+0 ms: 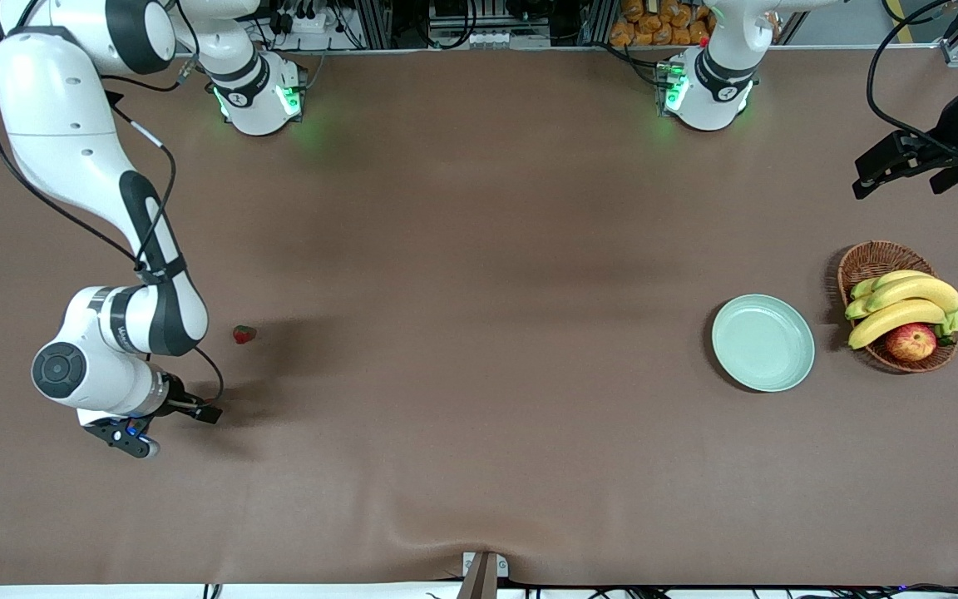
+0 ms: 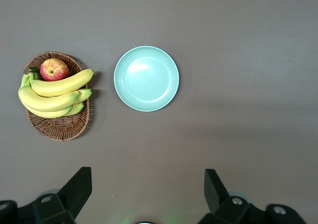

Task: Collect all strawberries into plate
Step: 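Reach the right gripper down to a strawberry and close on it, then lift the strawberry with the right gripper and carry it toward mid-table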

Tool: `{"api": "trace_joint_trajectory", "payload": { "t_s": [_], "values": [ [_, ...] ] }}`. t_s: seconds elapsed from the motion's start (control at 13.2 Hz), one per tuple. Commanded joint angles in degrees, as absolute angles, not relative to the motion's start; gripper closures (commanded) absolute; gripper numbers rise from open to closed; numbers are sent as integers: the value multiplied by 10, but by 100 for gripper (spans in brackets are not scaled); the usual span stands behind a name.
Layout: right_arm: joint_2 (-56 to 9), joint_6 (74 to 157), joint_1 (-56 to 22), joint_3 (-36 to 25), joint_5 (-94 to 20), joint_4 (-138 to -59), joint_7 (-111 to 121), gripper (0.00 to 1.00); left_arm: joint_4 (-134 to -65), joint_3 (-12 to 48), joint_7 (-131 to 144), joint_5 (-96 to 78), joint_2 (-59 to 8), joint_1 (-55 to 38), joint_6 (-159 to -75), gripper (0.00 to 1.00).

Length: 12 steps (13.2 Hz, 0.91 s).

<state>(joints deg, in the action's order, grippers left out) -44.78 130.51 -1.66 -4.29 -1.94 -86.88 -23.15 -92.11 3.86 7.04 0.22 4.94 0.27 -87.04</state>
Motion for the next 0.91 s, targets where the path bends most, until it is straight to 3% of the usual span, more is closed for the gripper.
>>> {"api": "trace_joint_trajectory", "payload": {
  "t_s": [0.0,0.53,0.83],
  "values": [
    [-462,1308,-12,-37,-12,-853,-238,0,-910,41,79,-1,42,4,-871,0],
    [-468,1318,-17,-37,-16,-853,-236,1,-911,41,75,-5,42,5,-880,0],
    [-468,1318,-19,-36,-16,-855,-236,20,-911,41,75,-5,42,5,-880,0]
  ]
}}
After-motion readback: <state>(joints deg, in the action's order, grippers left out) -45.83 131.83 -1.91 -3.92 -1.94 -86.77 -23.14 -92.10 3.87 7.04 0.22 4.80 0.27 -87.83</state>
